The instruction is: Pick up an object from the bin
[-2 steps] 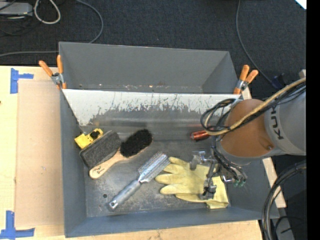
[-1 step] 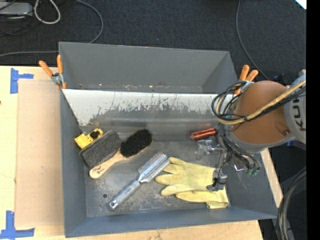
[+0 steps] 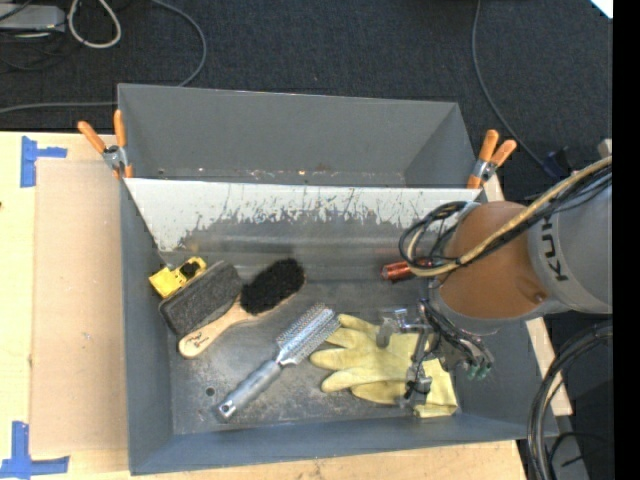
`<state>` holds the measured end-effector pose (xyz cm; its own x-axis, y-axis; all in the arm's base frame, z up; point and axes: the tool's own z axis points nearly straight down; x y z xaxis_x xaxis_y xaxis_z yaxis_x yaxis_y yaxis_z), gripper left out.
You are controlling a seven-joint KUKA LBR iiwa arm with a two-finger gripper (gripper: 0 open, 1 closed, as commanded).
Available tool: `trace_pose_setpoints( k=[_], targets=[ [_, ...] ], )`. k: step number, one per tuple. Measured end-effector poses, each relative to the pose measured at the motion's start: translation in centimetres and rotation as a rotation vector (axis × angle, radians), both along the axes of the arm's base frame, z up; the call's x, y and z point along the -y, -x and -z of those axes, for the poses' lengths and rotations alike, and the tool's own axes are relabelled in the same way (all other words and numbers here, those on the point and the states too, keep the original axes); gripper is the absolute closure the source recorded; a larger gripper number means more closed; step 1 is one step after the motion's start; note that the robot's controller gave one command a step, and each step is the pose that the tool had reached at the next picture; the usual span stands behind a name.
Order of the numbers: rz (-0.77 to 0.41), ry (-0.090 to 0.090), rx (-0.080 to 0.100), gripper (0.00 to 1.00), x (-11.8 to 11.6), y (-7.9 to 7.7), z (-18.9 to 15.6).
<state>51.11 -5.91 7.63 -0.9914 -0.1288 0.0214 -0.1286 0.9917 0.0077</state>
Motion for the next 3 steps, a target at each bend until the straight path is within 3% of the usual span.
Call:
trace_pose_setpoints(
  k=[1, 2, 3],
  targets=[
    [-0.109, 0.005, 0.031, 0.00, -4.5, -1.1, 0.7],
    [-0.014, 0.001, 0.002, 1.00, -0.3, -0.1, 0.1],
    [-0.015, 0.001, 0.002, 1.00, -0.3, -0.1, 0.1]
  ],
)
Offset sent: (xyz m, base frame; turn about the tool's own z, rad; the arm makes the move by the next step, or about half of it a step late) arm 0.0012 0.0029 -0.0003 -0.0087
